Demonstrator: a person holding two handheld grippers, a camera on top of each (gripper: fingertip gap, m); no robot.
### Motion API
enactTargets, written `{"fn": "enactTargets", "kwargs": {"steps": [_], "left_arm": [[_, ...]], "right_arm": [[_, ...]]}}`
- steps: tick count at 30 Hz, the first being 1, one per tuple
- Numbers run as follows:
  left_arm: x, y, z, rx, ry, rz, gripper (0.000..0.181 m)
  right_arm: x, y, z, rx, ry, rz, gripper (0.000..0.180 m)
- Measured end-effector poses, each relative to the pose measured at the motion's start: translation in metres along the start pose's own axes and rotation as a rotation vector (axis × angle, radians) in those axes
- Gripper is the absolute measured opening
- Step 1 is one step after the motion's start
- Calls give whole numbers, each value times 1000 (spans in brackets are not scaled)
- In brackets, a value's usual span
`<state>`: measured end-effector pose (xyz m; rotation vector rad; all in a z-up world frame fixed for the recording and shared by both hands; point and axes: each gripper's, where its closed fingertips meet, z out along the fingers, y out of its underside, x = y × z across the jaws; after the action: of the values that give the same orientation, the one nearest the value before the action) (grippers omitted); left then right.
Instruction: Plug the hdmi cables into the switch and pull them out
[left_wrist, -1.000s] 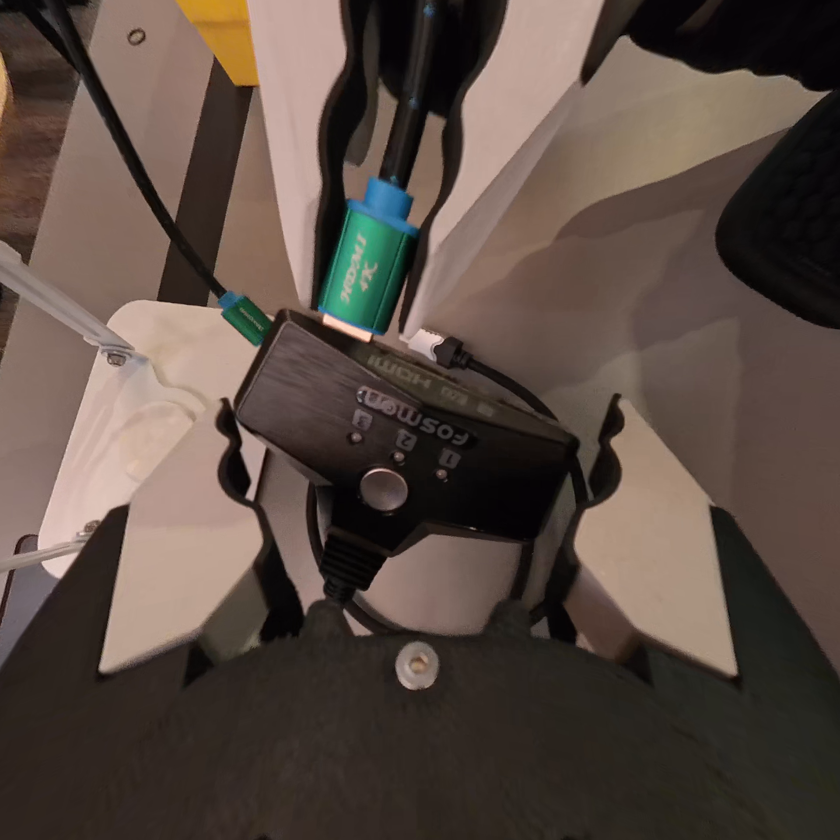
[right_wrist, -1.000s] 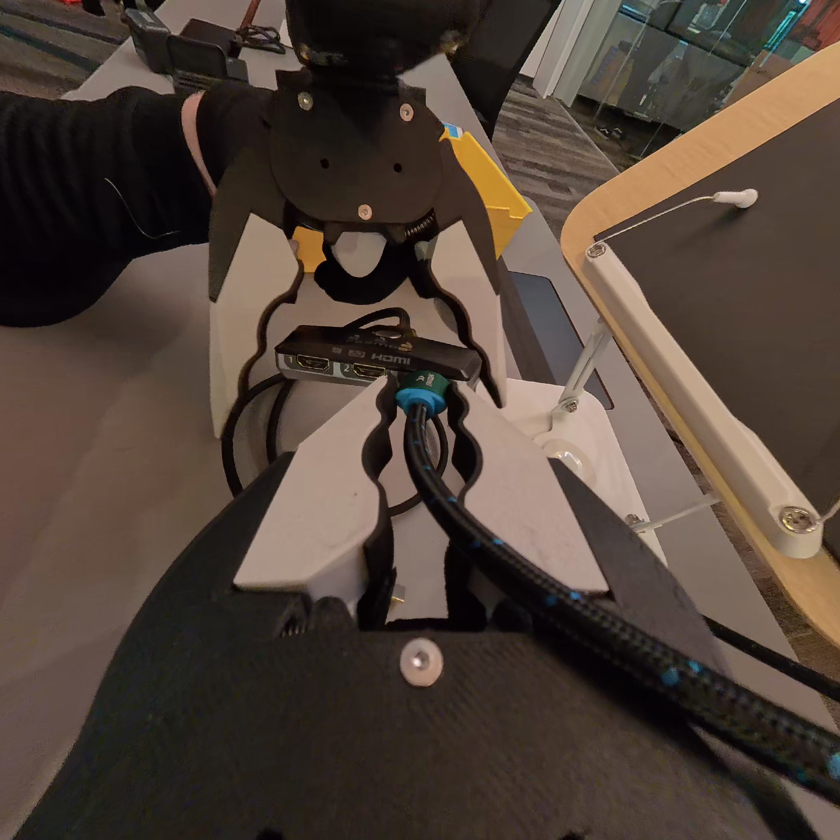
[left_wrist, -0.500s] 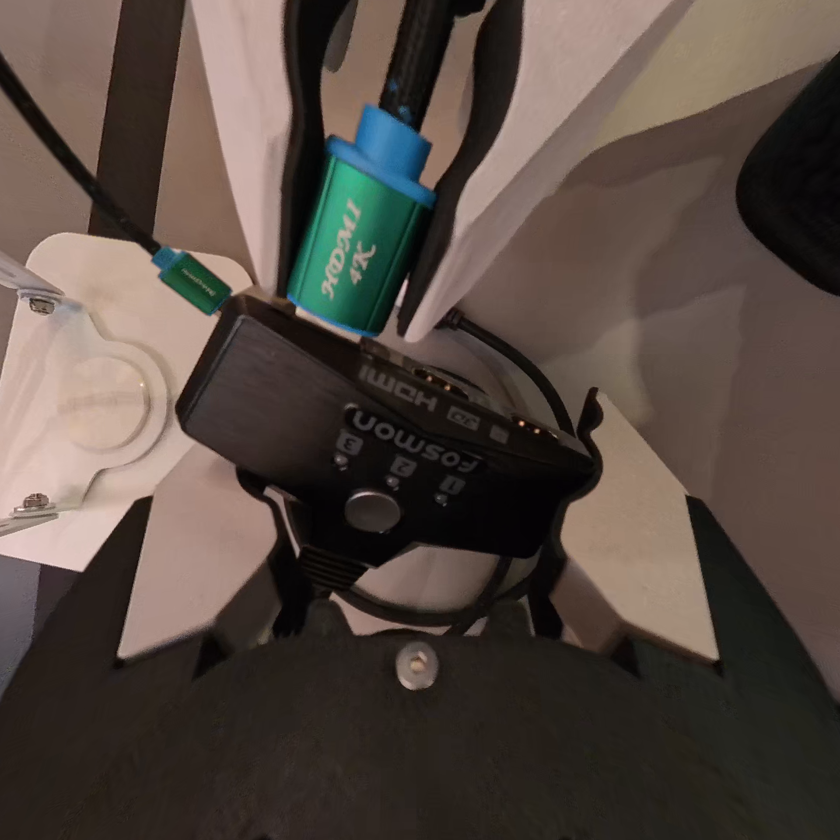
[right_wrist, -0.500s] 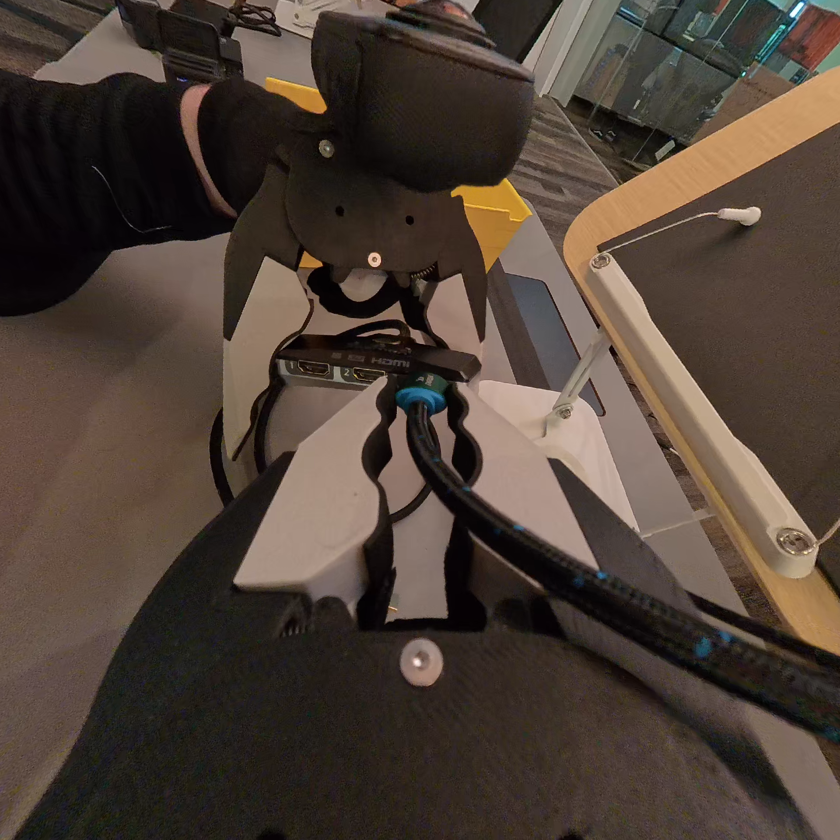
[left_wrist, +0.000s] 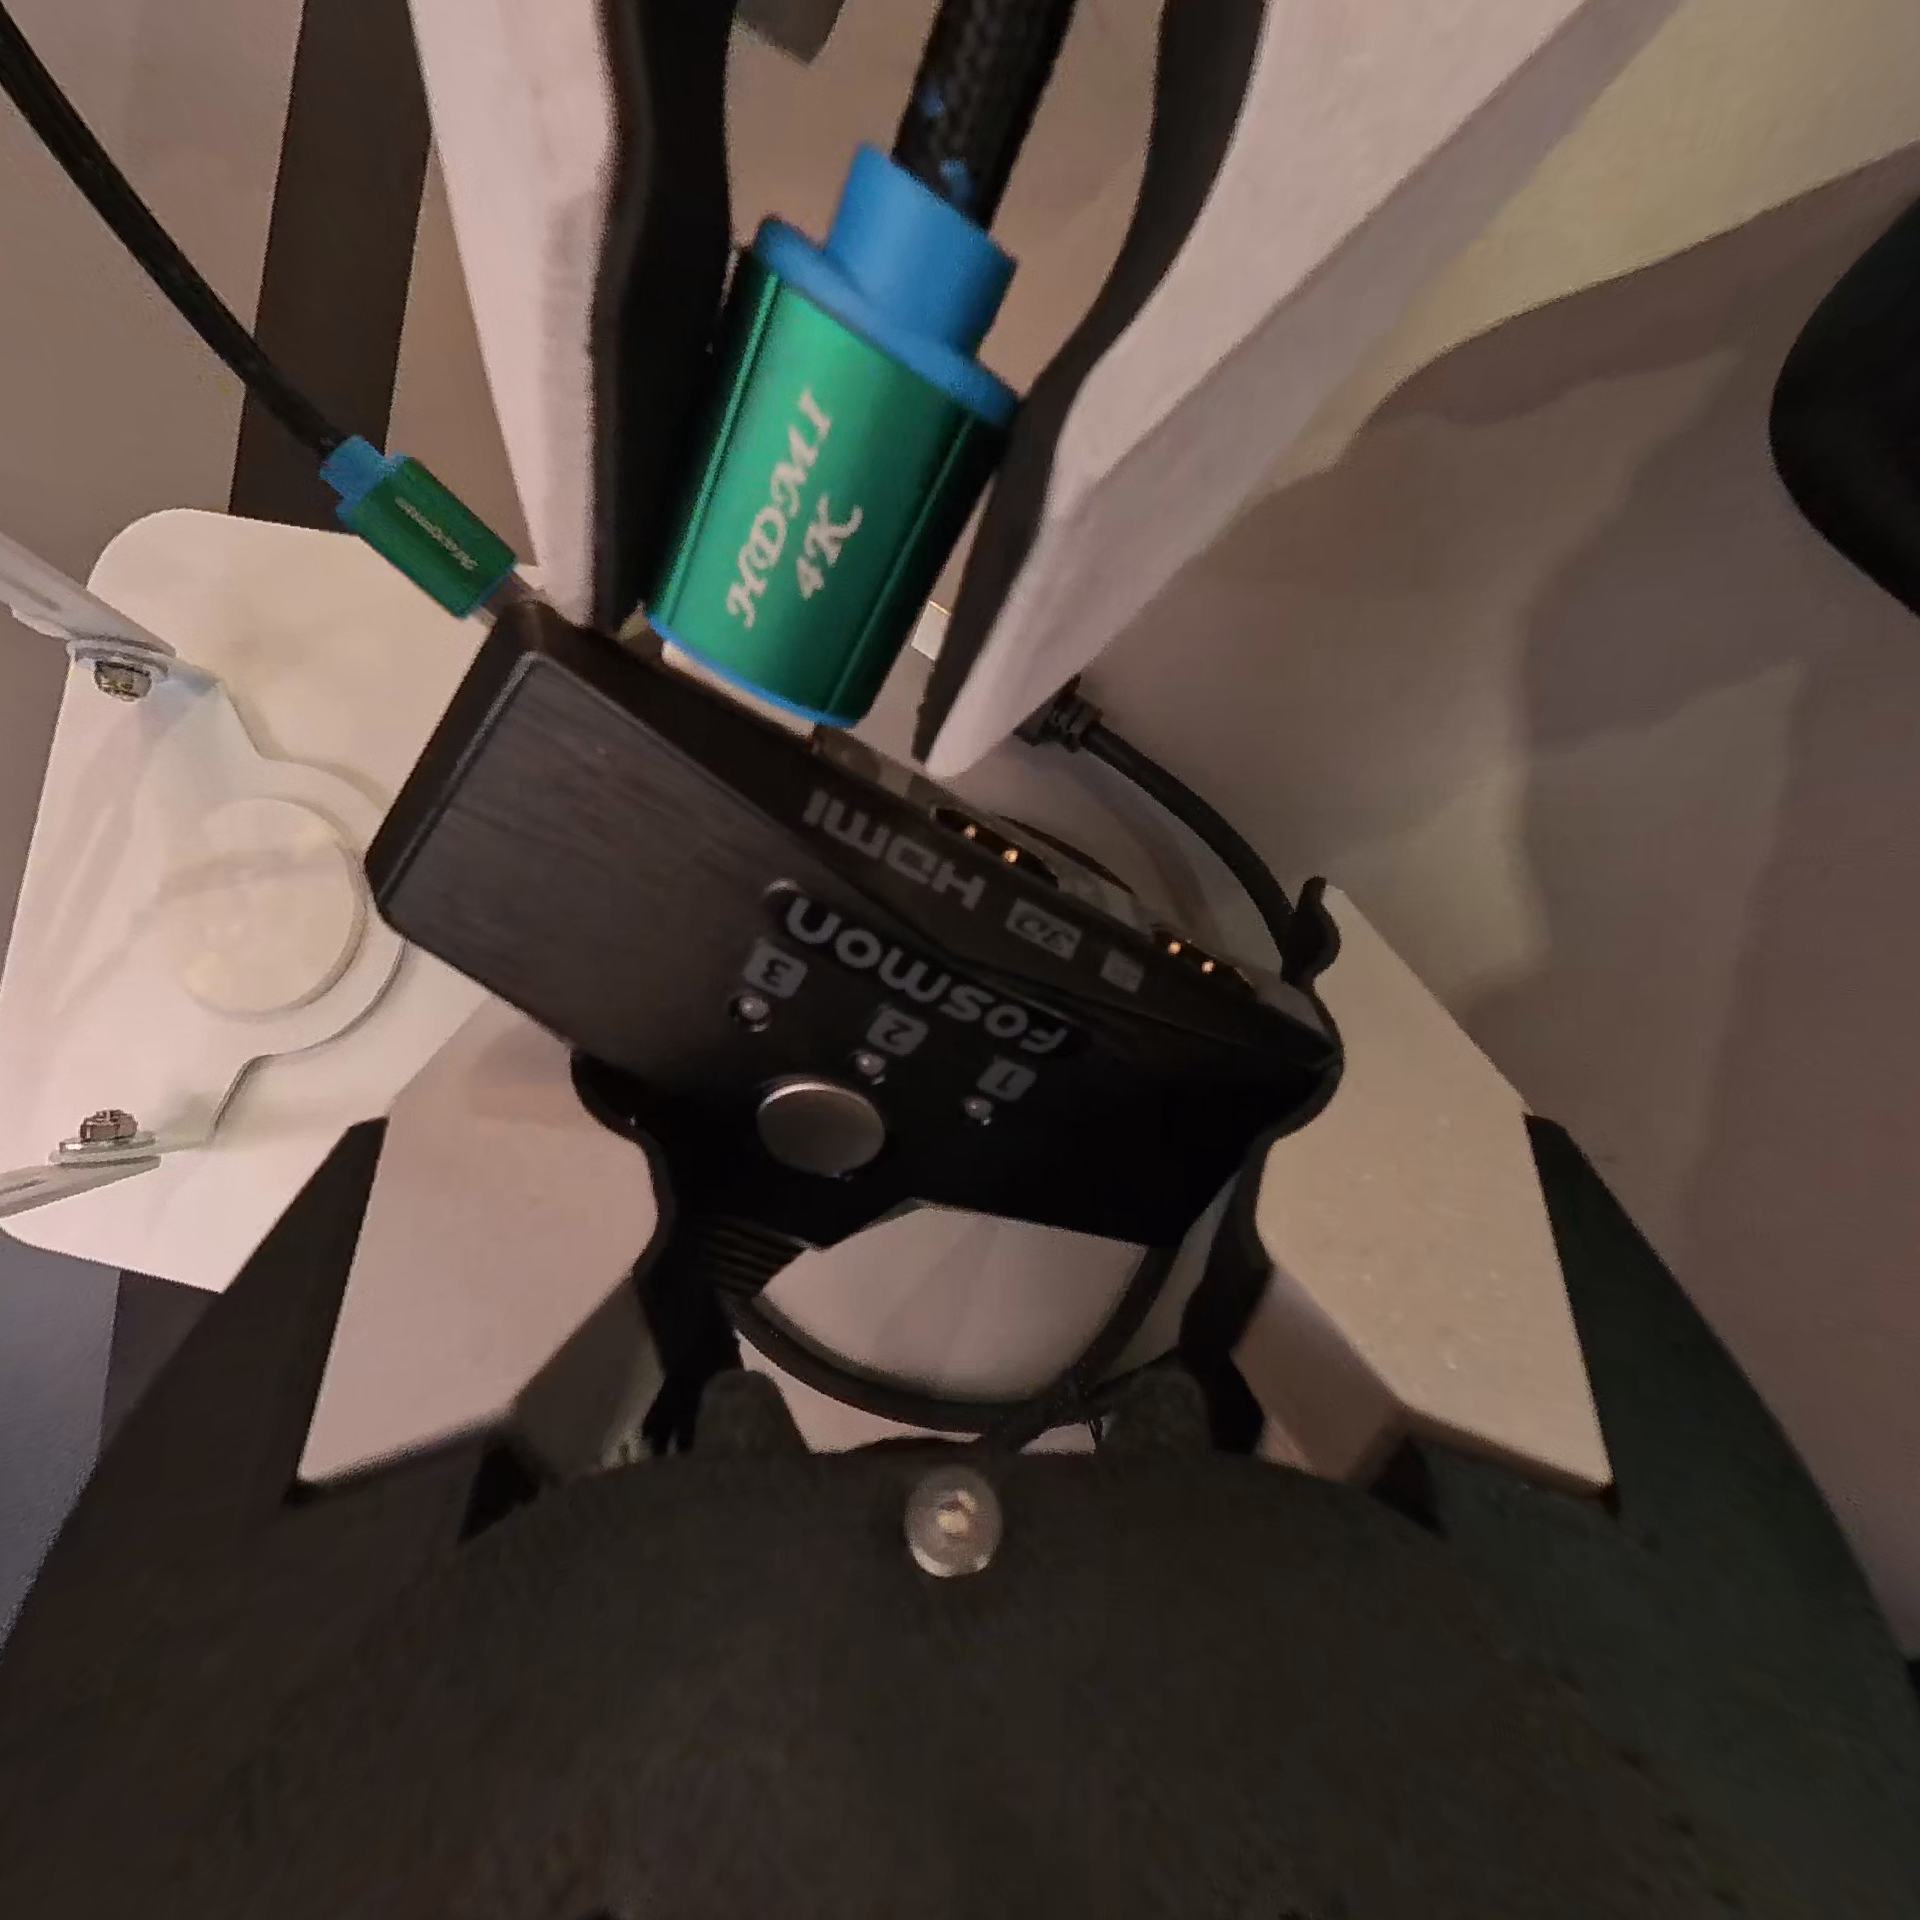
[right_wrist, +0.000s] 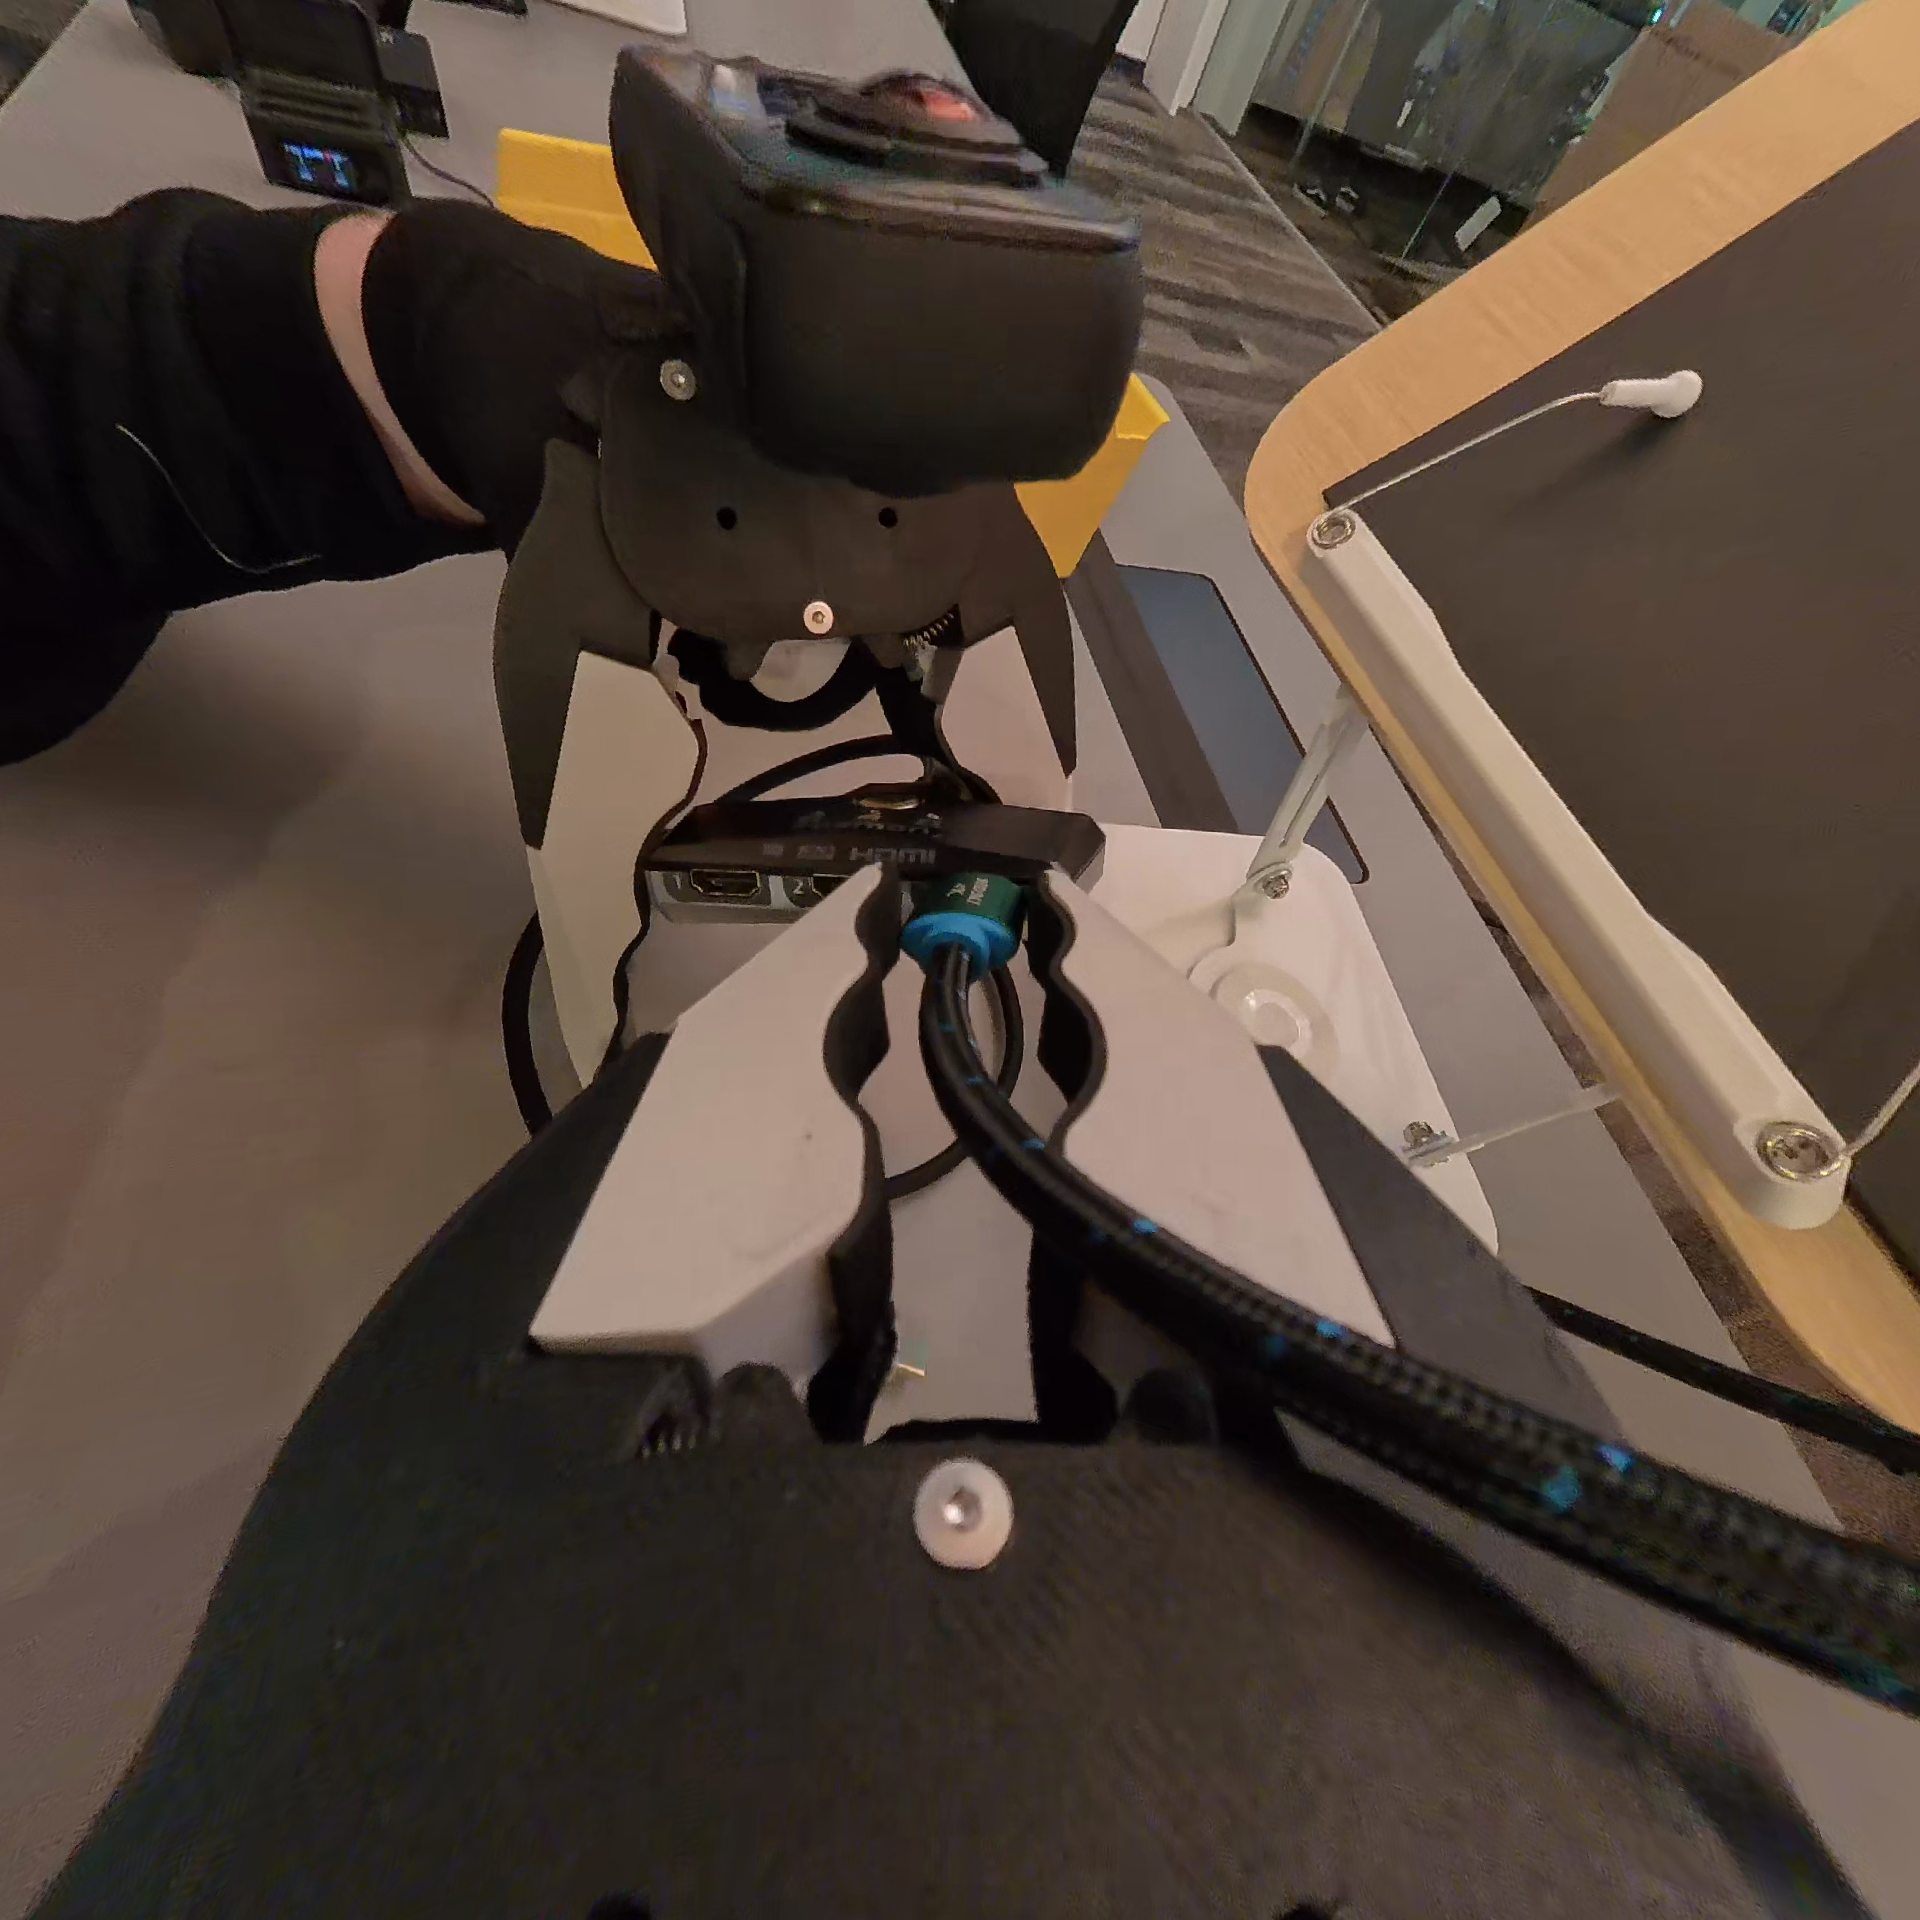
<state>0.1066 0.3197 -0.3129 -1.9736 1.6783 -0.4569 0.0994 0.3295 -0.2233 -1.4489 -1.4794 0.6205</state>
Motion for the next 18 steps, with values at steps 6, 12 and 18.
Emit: {"fn": "enactTargets", "kwargs": {"steps": [6, 12, 18], "left_arm": [[2, 0, 5, -8, 10, 3, 121], [7, 0, 7, -5, 32, 14, 121], [8, -3, 9, 8, 39, 10, 121]], "right_arm": [[-1, 5, -2, -69, 12, -53, 22], [-5, 9, -4, -89, -9, -90, 24], [-3, 12, -7, -111, 23, -133, 21]]}}
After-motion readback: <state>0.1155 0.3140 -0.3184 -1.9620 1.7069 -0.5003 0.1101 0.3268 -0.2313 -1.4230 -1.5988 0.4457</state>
